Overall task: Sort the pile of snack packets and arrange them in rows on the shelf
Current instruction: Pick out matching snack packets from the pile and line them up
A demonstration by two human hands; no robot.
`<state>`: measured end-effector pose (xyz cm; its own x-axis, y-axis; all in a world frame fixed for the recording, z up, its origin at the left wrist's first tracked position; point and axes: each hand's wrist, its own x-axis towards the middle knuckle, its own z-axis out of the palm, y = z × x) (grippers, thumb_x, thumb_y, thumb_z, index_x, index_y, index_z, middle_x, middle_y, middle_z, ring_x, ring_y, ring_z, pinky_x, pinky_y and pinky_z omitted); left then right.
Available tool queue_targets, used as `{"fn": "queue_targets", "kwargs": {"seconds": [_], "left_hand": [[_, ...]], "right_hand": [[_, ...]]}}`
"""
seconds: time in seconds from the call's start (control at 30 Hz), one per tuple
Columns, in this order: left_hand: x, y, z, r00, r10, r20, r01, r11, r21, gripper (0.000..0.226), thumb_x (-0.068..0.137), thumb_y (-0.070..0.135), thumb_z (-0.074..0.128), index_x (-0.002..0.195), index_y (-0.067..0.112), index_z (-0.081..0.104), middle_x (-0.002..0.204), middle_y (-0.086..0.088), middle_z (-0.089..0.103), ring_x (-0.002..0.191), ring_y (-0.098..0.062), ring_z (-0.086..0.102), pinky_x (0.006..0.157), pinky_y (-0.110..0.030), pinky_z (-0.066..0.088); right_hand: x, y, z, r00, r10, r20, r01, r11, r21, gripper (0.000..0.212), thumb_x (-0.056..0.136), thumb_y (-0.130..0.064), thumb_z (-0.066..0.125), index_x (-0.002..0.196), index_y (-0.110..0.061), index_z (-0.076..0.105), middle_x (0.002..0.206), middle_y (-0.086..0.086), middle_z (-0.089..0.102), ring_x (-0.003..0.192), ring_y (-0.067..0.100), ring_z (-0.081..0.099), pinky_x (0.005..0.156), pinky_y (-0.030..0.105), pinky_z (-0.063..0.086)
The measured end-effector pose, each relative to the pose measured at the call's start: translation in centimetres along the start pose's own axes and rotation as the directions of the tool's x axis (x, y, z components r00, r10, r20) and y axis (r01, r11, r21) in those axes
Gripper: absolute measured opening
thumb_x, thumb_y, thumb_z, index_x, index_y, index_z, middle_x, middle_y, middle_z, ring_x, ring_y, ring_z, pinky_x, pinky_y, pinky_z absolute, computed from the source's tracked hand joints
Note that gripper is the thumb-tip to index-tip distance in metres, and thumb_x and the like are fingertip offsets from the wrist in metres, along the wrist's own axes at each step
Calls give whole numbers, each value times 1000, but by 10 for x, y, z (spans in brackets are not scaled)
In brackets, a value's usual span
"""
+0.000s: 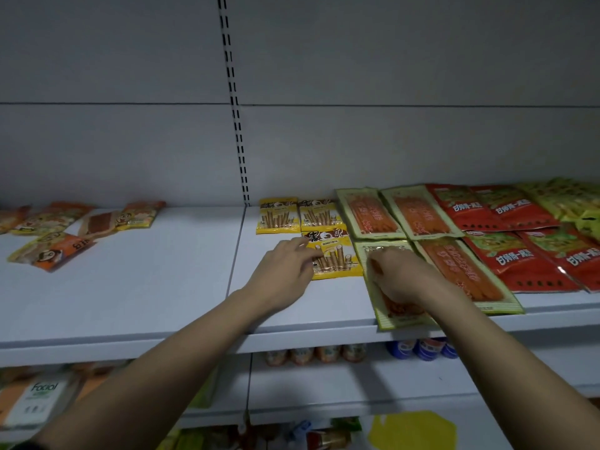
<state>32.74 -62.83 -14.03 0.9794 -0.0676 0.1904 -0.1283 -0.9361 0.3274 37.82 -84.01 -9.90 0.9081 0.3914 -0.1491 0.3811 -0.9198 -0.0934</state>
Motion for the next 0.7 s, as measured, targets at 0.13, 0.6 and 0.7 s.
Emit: {"fn": "queue_targets", "kwargs": {"seconds": [0.13, 0.6, 0.7], "left_hand": [[4, 1, 2, 996, 76, 51, -79, 995, 56, 49, 105, 18, 38, 153, 26, 40, 162, 5, 32, 145, -20, 30, 115, -41, 33], [-26, -33, -52, 946, -320, -59, 321, 947, 21, 39, 102, 35, 46, 139, 28, 56, 145, 1, 54, 130, -22, 48, 102, -40, 42], [-58, -65, -74, 894, -443, -73, 447, 892, 60, 39, 102, 36, 47, 138, 27, 57, 145, -3, 53, 129, -25, 49, 103, -42, 43]], "right_hand": [[1, 8, 2, 1000, -7, -27, 9, 998, 63, 17, 97, -13, 40, 105, -20, 54, 117, 7, 57, 103, 26, 49, 82, 39, 47], [46, -115, -10, 922, -211, -325, 339, 847, 410, 22, 97, -30, 51, 103, -15, 66, 99, 10, 71, 98, 34, 62, 72, 36, 47], [49, -156, -10, 913, -297, -279, 387, 849, 360, 25, 98, -31, 48, 100, -9, 60, 104, 15, 66, 97, 35, 60, 73, 37, 46]]}}
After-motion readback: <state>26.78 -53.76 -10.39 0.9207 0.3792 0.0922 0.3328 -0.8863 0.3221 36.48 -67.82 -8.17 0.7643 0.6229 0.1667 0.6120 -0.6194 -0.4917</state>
